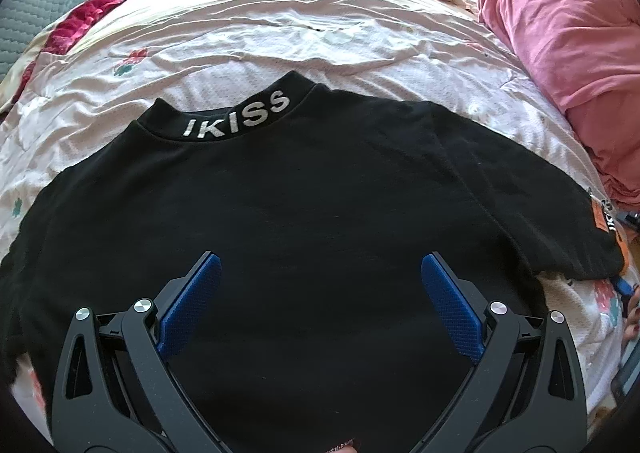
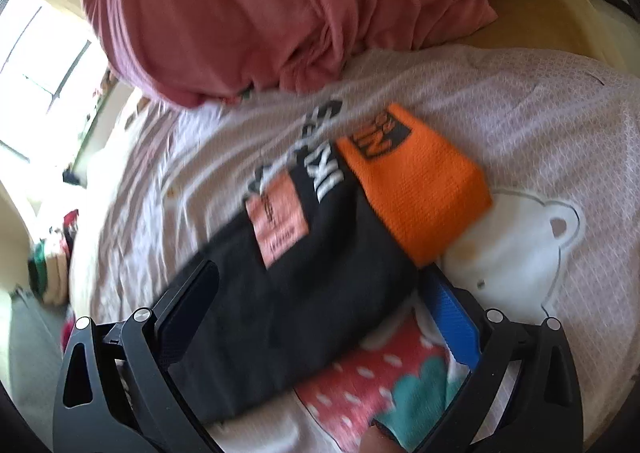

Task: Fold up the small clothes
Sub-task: 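Move the right tool to the orange sleeve cuff and grasp it, then carry the sleeve across the shirt with the right tool while the left tool grasps its cuff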

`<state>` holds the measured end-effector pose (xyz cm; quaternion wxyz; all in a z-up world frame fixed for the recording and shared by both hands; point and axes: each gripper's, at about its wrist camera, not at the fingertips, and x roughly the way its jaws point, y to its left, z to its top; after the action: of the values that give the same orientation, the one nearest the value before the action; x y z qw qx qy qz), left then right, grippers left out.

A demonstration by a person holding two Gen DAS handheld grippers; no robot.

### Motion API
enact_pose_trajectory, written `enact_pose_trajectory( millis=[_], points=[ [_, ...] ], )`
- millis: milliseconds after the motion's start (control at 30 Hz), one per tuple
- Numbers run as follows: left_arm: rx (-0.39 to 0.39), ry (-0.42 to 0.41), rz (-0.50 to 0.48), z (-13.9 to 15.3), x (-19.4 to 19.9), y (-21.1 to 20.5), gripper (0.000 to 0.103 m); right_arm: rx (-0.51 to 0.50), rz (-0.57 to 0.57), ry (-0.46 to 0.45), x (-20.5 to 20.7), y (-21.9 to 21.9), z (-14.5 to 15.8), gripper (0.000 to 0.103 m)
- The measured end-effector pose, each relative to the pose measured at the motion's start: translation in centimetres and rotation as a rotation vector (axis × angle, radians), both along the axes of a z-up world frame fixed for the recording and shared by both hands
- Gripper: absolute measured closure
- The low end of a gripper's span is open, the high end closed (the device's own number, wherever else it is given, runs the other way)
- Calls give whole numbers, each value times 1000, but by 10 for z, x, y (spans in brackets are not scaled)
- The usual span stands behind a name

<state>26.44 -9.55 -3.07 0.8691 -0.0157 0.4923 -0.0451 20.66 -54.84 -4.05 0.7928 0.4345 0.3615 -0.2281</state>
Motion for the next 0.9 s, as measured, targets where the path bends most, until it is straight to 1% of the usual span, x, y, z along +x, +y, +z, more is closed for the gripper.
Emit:
enact_pose_trajectory(
  millis=[100, 133, 167, 200, 233, 267, 300, 333, 367, 500, 633, 733, 900],
  points=[
    [6, 0, 8, 0, 2, 6, 9, 6, -25, -28, 4, -6, -1, 5],
    [7, -2, 12, 0, 2, 8, 9, 4, -33, -40, 5, -7, -1, 9],
    [7, -3, 14, 1, 2, 9, 9, 2, -48, -45, 5, -9, 0, 22],
    [4, -4, 18, 1, 2, 12, 9, 2, -61, -48, 6, -11, 0, 28],
    [-1, -4, 23, 2, 3, 14, 9, 9, -72, -67, 8, -14, 1, 40],
    [-6, -4, 28, 2, 3, 16, 9, 11, -70, -85, 10, -15, 2, 57],
    [-9, -4, 31, 3, 3, 17, 9, 10, -65, -104, 13, -13, 3, 67],
    [-14, -4, 36, 3, 4, 19, 9, 2, -50, -120, 17, -11, 6, 81],
    [-20, -4, 39, 4, 4, 21, 9, -4, -21, -154, 21, -7, 11, 89],
    [-58, 0, 51, 8, 6, 27, 9, -48, 121, -268, 31, 18, 33, 91],
    [-124, -9, 60, 19, 5, 34, 9, -64, 268, -368, 35, 46, 56, 91],
    [-159, -18, 66, 29, 4, 41, 9, -136, 371, -414, 37, 69, 71, 91],
    [-214, -32, 81, 44, 1, 59, 9, -176, 526, -474, 42, 105, 82, 91]
  ],
)
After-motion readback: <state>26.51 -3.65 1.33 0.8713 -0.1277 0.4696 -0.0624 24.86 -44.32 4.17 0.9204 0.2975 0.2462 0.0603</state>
